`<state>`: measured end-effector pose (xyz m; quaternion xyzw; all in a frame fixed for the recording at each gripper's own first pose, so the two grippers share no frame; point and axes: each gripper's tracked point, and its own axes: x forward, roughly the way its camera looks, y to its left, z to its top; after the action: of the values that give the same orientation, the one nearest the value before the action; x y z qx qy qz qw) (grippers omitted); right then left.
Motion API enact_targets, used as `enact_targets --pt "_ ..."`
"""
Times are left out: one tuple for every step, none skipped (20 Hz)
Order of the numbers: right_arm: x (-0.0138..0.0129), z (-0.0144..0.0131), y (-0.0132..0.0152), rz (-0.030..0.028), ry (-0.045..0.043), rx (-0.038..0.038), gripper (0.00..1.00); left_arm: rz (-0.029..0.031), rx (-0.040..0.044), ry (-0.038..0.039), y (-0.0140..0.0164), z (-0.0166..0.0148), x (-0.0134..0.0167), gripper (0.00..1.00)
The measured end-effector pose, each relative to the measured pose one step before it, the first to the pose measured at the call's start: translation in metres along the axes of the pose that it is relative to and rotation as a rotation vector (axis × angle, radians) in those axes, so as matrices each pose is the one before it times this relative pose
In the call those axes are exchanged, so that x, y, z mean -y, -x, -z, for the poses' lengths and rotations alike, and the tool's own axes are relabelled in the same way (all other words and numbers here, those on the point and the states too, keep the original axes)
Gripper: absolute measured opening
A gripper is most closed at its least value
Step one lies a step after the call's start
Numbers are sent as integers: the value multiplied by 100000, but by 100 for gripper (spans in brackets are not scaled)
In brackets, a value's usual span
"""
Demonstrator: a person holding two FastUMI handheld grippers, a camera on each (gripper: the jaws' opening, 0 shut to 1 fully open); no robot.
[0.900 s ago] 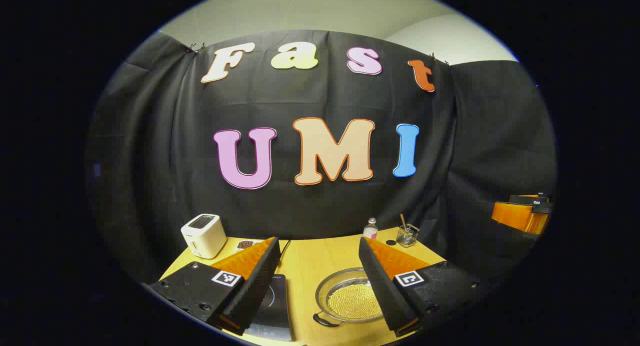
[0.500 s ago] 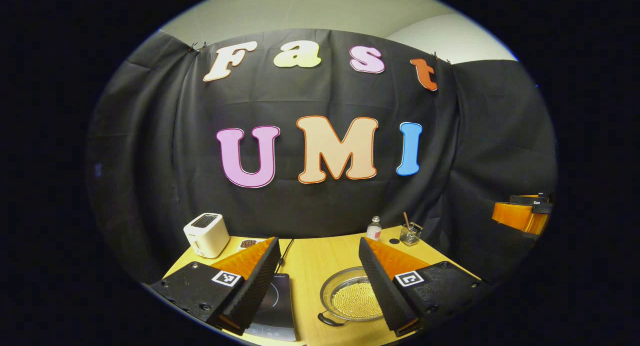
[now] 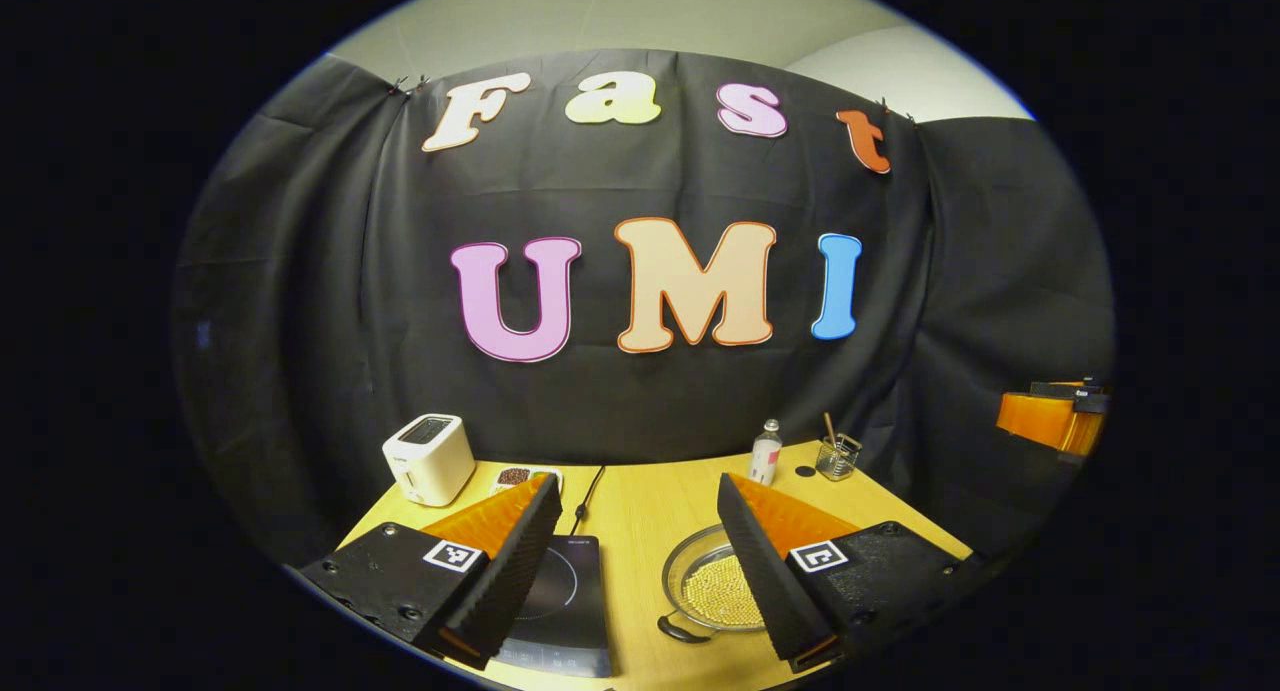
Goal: First push the handle of the pot to place it horizontally, then grasp the pot with both hands and set it on the induction cooktop.
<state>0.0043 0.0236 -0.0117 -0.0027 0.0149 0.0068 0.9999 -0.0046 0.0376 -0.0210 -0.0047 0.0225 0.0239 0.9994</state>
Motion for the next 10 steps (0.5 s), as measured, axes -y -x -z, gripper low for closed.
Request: enact_targets --pt "-217 211 4 -31 175 -378 93 -235 -192 25 130 91 -245 96" --pt "-122 166 18 71 209 -463 93 -328 -300 -1 -26 219 -291 96" --pt "-185 122 28 48 239 -407 93 -282 -213 108 28 54 -293 96" --pt "-133 66 -17 14 185 -247 93 -176 -194 284 87 202 -180 96" --pt "-185 63 83 -96 194 -237 93 -223 -361 365 112 119 -256 96" --pt "-203 10 58 9 163 -117 93 -285 -316 367 86 166 -326 96" --pt "-168 117 11 -99 256 -165 93 -303 -234 339 16 133 -337 96" --pt "-224 145 -47 -99 546 -430 93 -456 -228 261 114 112 -312 96" --pt "-138 296 -66 52 689 -706 93 -431 -231 132 192 104 -348 96" --pt "-204 175 16 92 546 -677 93 -535 2 34 130 75 -433 96"
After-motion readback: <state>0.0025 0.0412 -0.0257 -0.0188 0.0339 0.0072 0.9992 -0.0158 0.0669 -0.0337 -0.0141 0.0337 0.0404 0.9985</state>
